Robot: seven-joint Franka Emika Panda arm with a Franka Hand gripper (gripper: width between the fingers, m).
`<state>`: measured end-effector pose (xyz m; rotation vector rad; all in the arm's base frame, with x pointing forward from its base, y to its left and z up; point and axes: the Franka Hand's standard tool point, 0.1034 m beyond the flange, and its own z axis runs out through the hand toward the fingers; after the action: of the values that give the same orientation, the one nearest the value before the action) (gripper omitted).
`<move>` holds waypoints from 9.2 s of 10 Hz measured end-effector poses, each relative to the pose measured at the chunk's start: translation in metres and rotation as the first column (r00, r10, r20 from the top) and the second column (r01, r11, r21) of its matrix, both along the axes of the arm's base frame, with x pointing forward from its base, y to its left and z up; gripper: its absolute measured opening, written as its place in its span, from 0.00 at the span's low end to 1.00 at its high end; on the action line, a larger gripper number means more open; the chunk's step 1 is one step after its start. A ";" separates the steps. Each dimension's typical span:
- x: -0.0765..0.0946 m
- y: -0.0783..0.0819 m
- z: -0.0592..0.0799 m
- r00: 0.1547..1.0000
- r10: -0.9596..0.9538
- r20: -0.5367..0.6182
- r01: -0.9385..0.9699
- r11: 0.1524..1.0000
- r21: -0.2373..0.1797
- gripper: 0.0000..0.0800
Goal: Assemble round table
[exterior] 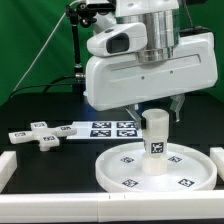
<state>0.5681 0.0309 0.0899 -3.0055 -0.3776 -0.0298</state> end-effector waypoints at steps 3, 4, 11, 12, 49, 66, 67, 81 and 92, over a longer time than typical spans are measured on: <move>0.001 -0.001 0.000 0.963 -0.268 -0.008 0.268 0.963 0.027 0.51; 0.001 -0.002 0.000 0.935 -0.354 0.005 0.354 0.935 0.029 0.51; -0.007 -0.004 0.001 0.480 -0.874 -0.079 0.877 0.476 0.059 0.51; -0.007 -0.005 0.000 0.422 -0.902 -0.094 0.907 0.418 0.056 0.51; 0.005 0.012 -0.002 0.998 0.043 0.050 -0.045 0.998 0.040 0.81; 0.014 -0.005 -0.005 0.209 0.978 0.023 -0.964 0.209 -0.163 0.81; 0.013 -0.004 -0.006 0.219 0.975 0.023 -0.962 0.220 -0.161 0.81; 0.009 -0.016 -0.009 0.301 0.953 0.015 -0.942 0.300 -0.152 0.02; 0.006 0.018 -0.010 0.276 0.961 -0.004 -0.949 0.272 -0.160 0.81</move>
Offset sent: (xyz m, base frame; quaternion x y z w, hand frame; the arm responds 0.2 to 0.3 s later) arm -0.0073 0.0009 -0.0027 -0.0095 0.0497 0.2516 0.9665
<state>0.5746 0.0493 0.0801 -2.2821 -2.2159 -0.0385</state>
